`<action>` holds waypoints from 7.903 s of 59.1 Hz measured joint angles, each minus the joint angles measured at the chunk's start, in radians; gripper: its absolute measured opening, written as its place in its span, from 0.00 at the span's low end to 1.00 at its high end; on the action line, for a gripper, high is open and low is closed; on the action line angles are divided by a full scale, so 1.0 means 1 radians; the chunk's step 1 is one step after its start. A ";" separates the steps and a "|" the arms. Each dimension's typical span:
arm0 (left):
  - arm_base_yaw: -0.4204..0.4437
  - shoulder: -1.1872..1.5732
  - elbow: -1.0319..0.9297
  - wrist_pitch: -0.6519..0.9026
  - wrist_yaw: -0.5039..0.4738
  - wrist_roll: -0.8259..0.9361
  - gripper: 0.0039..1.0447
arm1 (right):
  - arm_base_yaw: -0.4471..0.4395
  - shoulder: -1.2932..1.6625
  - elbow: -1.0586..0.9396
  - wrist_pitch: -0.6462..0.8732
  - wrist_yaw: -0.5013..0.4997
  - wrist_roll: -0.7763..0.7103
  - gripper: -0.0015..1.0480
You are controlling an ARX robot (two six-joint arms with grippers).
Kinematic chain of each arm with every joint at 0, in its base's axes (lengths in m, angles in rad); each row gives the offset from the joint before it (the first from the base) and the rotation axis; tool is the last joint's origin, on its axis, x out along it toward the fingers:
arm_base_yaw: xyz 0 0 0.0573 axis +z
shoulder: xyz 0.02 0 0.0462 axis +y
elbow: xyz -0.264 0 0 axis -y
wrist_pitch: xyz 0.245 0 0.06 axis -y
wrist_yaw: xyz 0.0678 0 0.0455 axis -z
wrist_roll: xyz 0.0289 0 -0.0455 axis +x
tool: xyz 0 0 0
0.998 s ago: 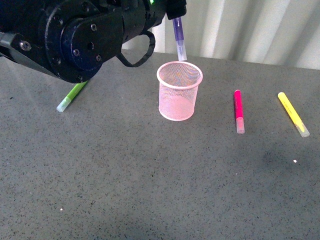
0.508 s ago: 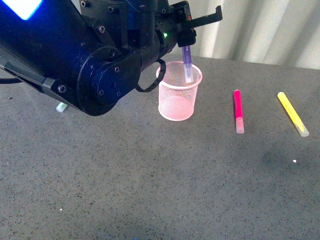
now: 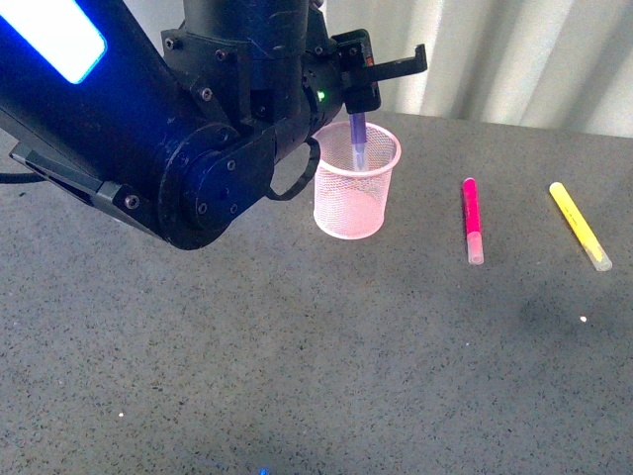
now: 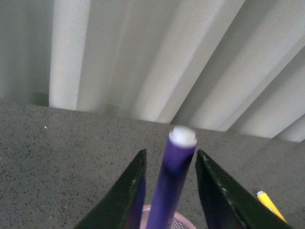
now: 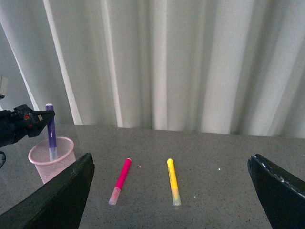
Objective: Insert purple and pink pens into pink cup
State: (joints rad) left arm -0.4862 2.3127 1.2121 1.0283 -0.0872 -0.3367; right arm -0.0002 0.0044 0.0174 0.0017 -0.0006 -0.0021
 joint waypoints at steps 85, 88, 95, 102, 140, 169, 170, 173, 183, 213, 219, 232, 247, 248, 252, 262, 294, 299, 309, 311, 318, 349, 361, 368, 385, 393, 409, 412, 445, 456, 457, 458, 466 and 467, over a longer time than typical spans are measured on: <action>0.698 -1.355 -0.826 -0.439 0.278 0.309 0.47 | 0.000 0.000 0.000 0.000 0.001 0.000 0.93; 0.685 -1.385 -0.873 -0.434 0.270 0.315 0.38 | 0.000 0.000 0.000 0.000 0.000 0.000 0.93; 0.632 -1.464 -0.979 -0.432 0.233 0.325 0.09 | 0.000 0.000 0.000 0.000 0.002 0.000 0.93; 0.595 -1.558 -1.046 -0.441 0.191 0.329 0.03 | 0.000 0.000 0.000 0.000 0.001 0.000 0.93; 0.486 -1.878 -1.191 -0.603 0.089 0.330 0.03 | 0.000 0.000 0.000 0.000 0.002 0.000 0.93; 0.486 -2.078 -1.192 -0.789 0.087 0.330 0.03 | 0.000 0.000 0.000 0.000 0.001 0.000 0.93; 0.486 -2.085 -1.192 -0.798 0.087 0.330 0.03 | 0.000 0.000 0.000 0.000 0.001 0.000 0.93; 0.486 -2.099 -1.192 -0.811 0.087 0.330 0.03 | 0.000 0.000 0.000 0.000 0.001 0.000 0.93; 0.486 -2.137 -1.192 -0.849 0.087 0.330 0.03 | 0.000 0.000 0.000 0.000 0.001 0.000 0.93; 0.486 -2.308 -1.191 -1.027 0.087 0.332 0.03 | 0.000 0.000 0.000 0.000 0.001 0.000 0.93; 0.486 -2.309 -1.191 -1.027 0.087 0.332 0.17 | 0.000 0.000 0.000 0.000 0.001 0.000 0.93; 0.486 -2.309 -1.191 -1.027 0.087 0.332 0.56 | 0.058 0.047 0.005 0.164 0.222 0.044 0.93; 0.486 -2.309 -1.191 -1.028 0.087 0.332 0.93 | -0.216 0.772 0.306 0.874 0.018 -0.034 0.93; 0.486 -2.309 -1.191 -1.028 0.086 0.332 0.93 | -0.229 0.836 0.332 0.887 0.014 -0.040 0.93; 0.486 -2.309 -1.191 -1.028 0.087 0.333 0.94 | -0.266 1.136 0.550 0.797 0.019 -0.026 0.93; 0.486 -2.309 -1.191 -1.028 0.087 0.333 0.94 | -0.220 1.651 1.046 0.182 0.021 0.046 0.93; 0.486 -2.309 -1.191 -1.028 0.086 0.333 0.94 | 0.012 2.068 1.455 -0.262 -0.041 0.315 0.93; 0.486 -2.309 -1.191 -1.028 0.087 0.333 0.94 | 0.011 2.104 1.455 -0.257 -0.055 0.337 0.93; 0.486 -2.309 -1.191 -1.028 0.087 0.333 0.94 | 0.027 2.148 1.455 -0.248 -0.065 0.380 0.93; 0.486 -2.309 -1.191 -1.028 0.087 0.333 0.94 | 0.036 2.156 1.456 -0.246 -0.068 0.389 0.93; 0.486 -2.309 -1.191 -1.028 0.087 0.333 0.94 | 0.078 2.183 1.457 -0.235 -0.081 0.420 0.93; 0.486 -2.309 -1.191 -1.028 0.087 0.333 0.94 | 0.112 2.268 1.451 -0.224 -0.084 0.482 0.93; 0.486 -2.309 -1.191 -1.028 0.087 0.333 0.94 | 0.110 2.280 1.444 -0.212 -0.077 0.479 0.93; 0.486 -2.309 -1.191 -1.028 0.087 0.333 0.94 | 0.111 2.297 1.432 -0.203 -0.076 0.478 0.93; 0.486 -2.309 -1.191 -1.028 0.087 0.333 0.94 | 0.119 2.337 1.431 -0.197 -0.077 0.479 0.93; 0.486 -2.309 -1.191 -1.028 0.087 0.333 0.94 | 0.121 2.351 1.448 -0.196 -0.071 0.482 0.92; 0.486 -2.309 -1.191 -1.028 0.087 0.333 0.94 | 0.105 2.393 1.501 -0.195 -0.071 0.478 0.52; 0.486 -2.309 -1.191 -1.028 0.087 0.333 0.94 | 0.100 2.396 1.505 -0.189 -0.076 0.479 0.43; 0.486 -2.309 -1.191 -1.028 0.087 0.333 0.94 | 0.048 2.403 1.521 -0.093 -0.092 0.498 0.10; 0.486 -2.309 -1.191 -1.028 0.087 0.333 0.94 | 0.063 2.226 1.378 0.159 -0.170 0.544 0.10; 0.486 -2.309 -1.191 -1.028 0.087 0.333 0.94 | 0.064 2.206 1.366 0.183 -0.181 0.546 0.10; 0.486 -2.309 -1.191 -1.028 0.087 0.333 0.94 | 0.069 2.184 1.353 0.207 -0.192 0.547 0.10; 0.486 -2.309 -1.191 -1.028 0.087 0.333 0.94 | 0.114 1.972 1.234 0.440 -0.285 0.510 0.10; 0.486 -2.309 -1.191 -1.028 0.087 0.333 0.94 | 0.117 1.960 1.225 0.458 -0.291 0.503 0.10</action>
State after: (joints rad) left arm -0.0002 0.0032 0.0208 0.0006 -0.0006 -0.0040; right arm 0.1173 1.9640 1.2427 0.4599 -0.2920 0.5011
